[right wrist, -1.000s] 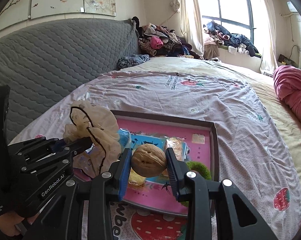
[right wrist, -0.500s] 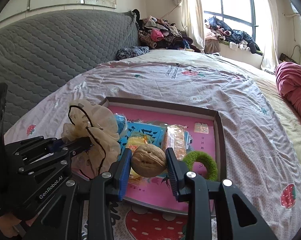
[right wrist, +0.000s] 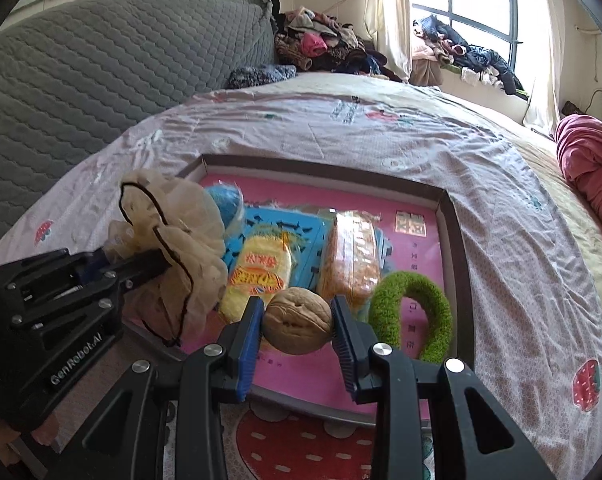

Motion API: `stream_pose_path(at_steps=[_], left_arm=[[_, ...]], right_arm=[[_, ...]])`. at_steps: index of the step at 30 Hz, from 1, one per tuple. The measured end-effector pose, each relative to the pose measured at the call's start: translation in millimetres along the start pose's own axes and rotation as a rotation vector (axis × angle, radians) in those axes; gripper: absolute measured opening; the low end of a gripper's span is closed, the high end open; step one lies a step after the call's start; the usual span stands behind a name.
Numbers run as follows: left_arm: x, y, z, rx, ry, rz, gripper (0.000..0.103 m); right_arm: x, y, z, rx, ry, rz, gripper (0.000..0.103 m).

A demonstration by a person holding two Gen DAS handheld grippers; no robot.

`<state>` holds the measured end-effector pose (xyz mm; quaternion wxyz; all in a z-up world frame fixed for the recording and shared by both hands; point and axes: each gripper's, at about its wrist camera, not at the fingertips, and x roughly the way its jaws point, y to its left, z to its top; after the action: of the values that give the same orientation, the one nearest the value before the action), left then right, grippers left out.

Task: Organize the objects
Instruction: 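Lower the scrunchie and walnut into the pink tray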

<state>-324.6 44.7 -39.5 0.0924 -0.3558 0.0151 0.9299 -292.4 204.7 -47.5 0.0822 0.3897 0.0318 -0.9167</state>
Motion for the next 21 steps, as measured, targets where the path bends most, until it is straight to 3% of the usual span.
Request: stream_pose_path(at_steps=[17, 21], left_arm=[[5.0, 3.2, -3.2, -0.008, 0.011, 0.010, 0.017], [4.3, 3.3, -3.2, -0.006, 0.010, 0.021, 0.025]], right_arm=[[4.9, -2.1, -4.6, 0.015, 0.022, 0.008, 0.035], [4.4, -2.6, -5.1, 0.018, 0.027, 0.007, 0.035]])
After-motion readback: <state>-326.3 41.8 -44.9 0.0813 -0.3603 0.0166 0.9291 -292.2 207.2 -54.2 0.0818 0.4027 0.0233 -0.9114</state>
